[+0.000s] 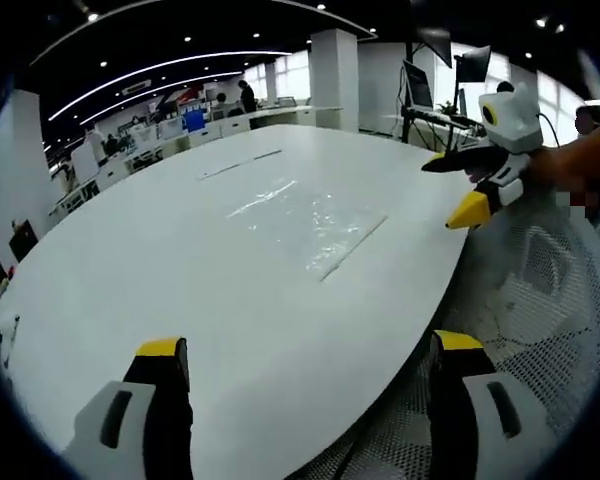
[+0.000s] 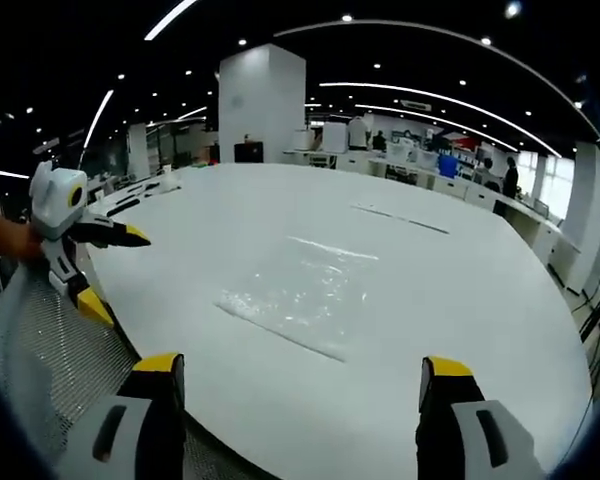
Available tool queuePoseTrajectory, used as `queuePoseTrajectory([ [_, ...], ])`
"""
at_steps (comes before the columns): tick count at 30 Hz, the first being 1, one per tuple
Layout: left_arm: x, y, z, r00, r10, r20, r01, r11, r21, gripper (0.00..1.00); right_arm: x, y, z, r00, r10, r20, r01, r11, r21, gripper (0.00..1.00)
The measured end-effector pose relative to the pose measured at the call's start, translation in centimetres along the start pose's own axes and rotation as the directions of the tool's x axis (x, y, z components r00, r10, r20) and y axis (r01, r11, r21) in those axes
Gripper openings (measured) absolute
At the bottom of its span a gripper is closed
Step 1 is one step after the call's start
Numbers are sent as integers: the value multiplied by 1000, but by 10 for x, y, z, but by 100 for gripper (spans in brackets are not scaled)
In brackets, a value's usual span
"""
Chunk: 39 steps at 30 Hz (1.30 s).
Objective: Open the resealable bag by pulling the two sides of the seal apart until the entire bag opening is separated and visibly accessible.
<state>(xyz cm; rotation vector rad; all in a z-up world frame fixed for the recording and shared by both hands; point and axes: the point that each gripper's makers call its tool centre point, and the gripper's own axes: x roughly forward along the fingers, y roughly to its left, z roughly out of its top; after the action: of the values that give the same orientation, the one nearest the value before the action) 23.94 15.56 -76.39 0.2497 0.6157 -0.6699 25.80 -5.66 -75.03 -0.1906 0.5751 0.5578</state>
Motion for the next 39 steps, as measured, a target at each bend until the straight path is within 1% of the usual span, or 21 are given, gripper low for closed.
queuePoseTrajectory([
  [6,0,0,0,1000,2,-3,-2,1000,8,99,0,-1,0,1000,-6,0,6,1000,0,97],
  [11,1,0,-3,1000,3,-16,-3,1000,15,99,0,-1,0,1000,-7,-3,7,1000,-4,97],
  [18,0,0,-2,1000,5,-14,-5,1000,13,97,0,-2,-1,1000,-9,-7,9,1000,-7,96],
  [39,1,0,-6,999,2,-34,-1,1000,25,95,-1,-3,-1,1000,-15,-5,15,1000,-3,95],
])
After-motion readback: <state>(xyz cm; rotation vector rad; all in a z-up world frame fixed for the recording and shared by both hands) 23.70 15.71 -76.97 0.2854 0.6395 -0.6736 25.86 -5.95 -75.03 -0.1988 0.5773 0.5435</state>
